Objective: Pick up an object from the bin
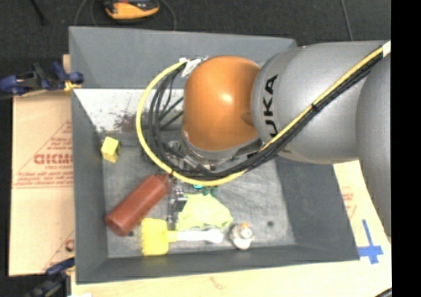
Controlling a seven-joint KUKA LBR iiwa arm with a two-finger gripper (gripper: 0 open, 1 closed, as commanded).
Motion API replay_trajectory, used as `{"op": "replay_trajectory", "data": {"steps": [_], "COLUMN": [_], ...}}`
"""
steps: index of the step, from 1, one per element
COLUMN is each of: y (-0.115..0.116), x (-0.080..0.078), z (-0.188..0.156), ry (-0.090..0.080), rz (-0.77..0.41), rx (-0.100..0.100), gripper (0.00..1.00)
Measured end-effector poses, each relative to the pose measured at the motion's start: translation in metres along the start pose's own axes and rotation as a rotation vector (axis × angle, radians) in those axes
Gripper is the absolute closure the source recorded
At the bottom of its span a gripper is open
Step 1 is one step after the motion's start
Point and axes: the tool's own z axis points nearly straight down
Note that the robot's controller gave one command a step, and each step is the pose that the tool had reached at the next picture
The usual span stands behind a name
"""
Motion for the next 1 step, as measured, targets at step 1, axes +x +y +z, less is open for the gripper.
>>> {"op": "replay_trajectory", "data": {"steps": [1], "y": [-0.0008], "x": [-0.0017], "z": [-0.0043], "ry": [-0.008], "rz": [0.004], "rx": [-0.001], "gripper": [0.0]}}
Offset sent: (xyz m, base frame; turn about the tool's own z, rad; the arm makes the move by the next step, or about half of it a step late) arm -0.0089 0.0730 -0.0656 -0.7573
